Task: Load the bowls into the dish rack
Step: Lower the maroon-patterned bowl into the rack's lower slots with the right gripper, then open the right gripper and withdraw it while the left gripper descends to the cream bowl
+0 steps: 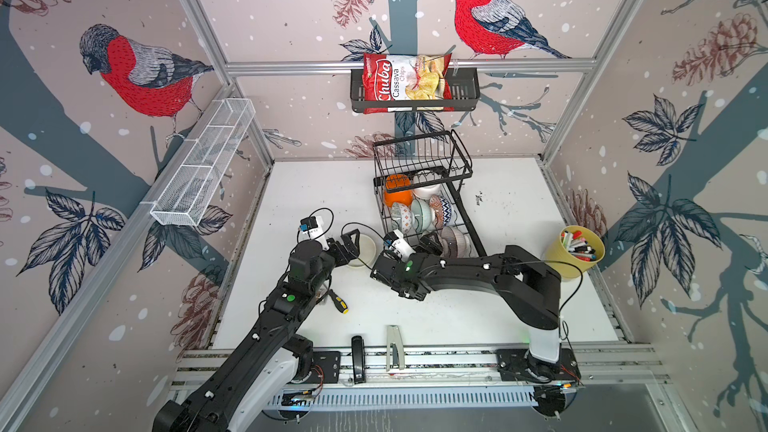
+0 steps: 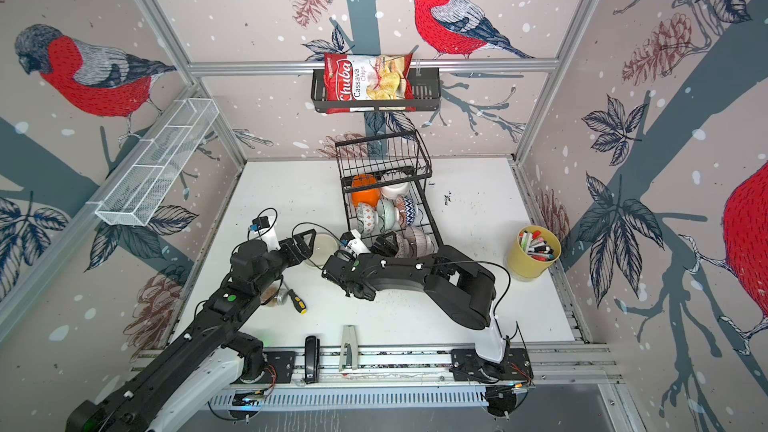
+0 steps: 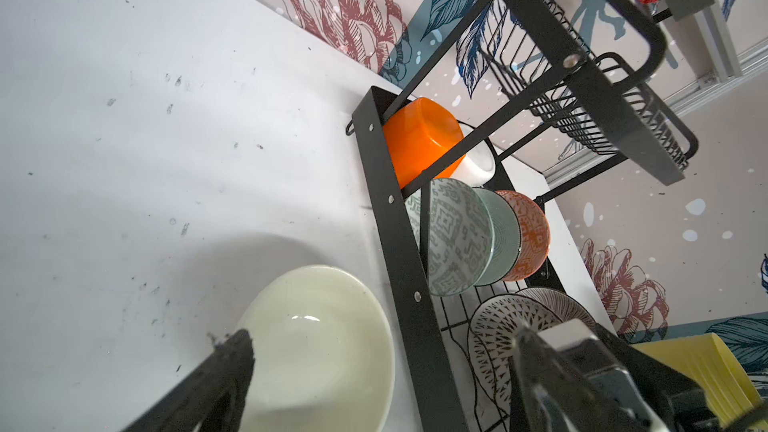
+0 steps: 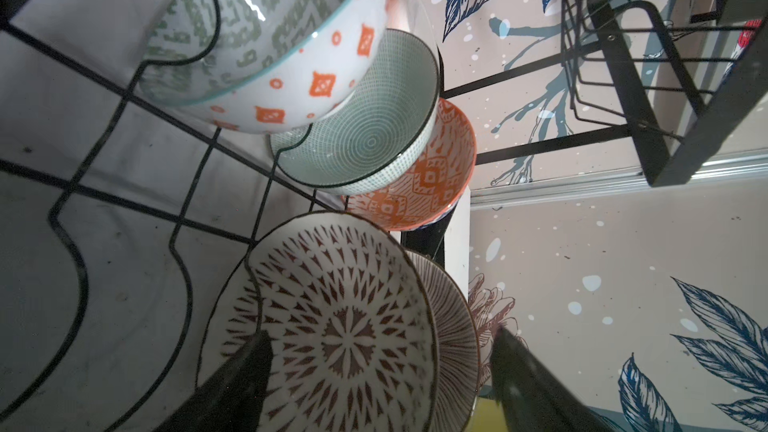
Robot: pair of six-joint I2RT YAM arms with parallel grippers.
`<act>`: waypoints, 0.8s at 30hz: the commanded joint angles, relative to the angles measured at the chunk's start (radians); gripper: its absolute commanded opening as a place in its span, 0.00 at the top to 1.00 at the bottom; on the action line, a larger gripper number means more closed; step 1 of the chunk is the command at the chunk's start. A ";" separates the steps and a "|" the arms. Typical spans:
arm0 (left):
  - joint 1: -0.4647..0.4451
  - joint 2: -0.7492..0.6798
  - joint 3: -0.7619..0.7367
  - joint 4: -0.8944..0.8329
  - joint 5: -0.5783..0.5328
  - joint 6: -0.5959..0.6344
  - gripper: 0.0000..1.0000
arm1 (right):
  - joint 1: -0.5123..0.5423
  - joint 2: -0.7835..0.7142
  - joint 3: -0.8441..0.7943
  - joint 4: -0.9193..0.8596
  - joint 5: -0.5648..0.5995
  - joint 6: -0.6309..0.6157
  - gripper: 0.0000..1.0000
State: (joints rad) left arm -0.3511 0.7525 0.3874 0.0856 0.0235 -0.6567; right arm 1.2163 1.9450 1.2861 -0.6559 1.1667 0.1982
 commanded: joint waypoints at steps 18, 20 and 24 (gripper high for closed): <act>0.026 0.253 0.150 -0.233 -0.053 -0.005 0.05 | -0.076 -0.225 -0.010 0.169 -0.192 -0.027 0.02; 0.026 0.281 0.168 -0.250 -0.054 0.003 0.05 | -0.097 -0.257 -0.013 0.182 -0.234 -0.012 0.02; 0.026 0.320 0.182 -0.256 -0.036 0.014 0.07 | -0.140 -0.323 -0.035 0.222 -0.308 0.009 0.02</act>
State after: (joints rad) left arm -0.3271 1.0569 0.5583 -0.1440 -0.0216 -0.6678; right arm 1.0904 1.6550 1.2633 -0.4797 0.9295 0.1764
